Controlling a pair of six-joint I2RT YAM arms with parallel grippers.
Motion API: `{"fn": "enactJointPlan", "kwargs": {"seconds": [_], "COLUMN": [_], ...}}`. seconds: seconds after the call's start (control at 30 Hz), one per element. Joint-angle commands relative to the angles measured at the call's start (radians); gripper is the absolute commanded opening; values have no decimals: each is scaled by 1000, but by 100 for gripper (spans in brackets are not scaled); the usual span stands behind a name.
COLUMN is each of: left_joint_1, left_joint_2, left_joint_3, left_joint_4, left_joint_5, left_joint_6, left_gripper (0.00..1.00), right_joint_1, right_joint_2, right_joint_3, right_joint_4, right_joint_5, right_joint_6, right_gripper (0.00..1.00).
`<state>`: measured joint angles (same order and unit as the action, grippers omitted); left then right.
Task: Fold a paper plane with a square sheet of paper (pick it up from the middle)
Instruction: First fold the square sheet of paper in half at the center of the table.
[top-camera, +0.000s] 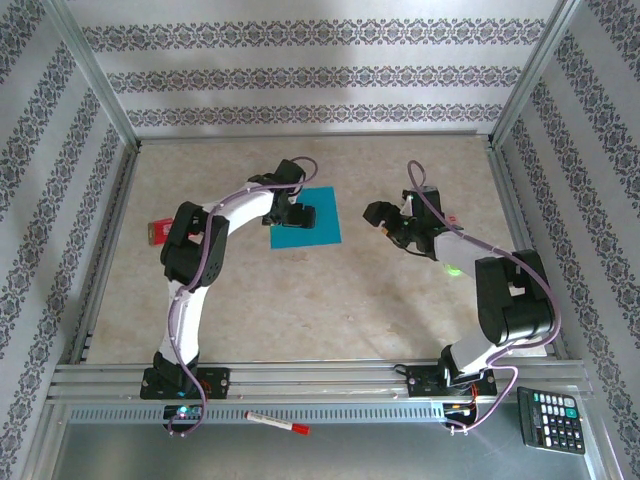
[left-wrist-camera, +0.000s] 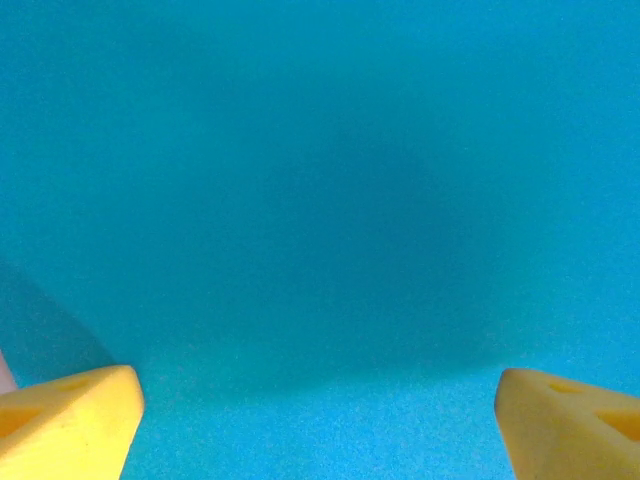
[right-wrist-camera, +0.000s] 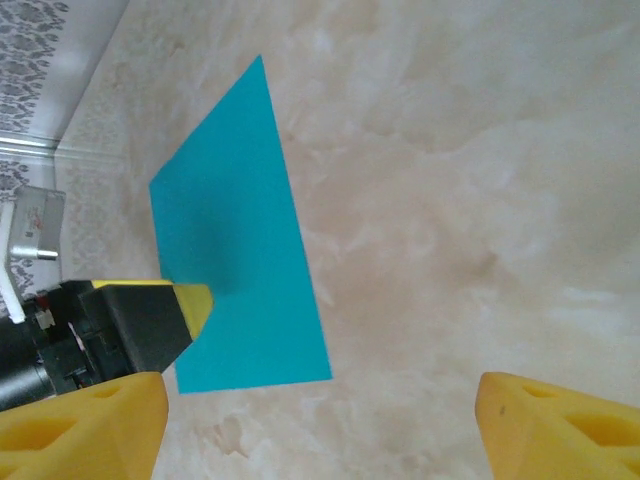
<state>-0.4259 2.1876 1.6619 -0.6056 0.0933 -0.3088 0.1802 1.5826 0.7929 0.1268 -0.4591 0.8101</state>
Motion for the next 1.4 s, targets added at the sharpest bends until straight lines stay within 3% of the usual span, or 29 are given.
{"fn": "enactJointPlan", "kwargs": {"seconds": [0.0,0.2,0.33,1.0,1.37], "left_joint_1": [-9,-20,-43,-91,-108], "left_joint_2": [25,-23,16,281,327], "left_joint_3": [71,75,120,468,446], "left_joint_4": [-178,-122,-141,-347,-362], "left_joint_5": [-105,-67,-102,-164,-176], "left_joint_6": [138,-134,-214,-260,-273], "left_gripper": [93,96,100,100,100], "right_joint_1": [-3,-19,-34,-78,-83], "right_joint_2": [-12,6,26,65,92], "right_joint_3": [-14,-17,-8,-10,-13], "right_joint_4": [-33,-30,-24,8,31], "right_joint_5": [-36,-27,-38,-108,-134], "right_joint_6": [-40,-47,-42,-46,-31], "right_gripper": [81,81,81,81,81]}}
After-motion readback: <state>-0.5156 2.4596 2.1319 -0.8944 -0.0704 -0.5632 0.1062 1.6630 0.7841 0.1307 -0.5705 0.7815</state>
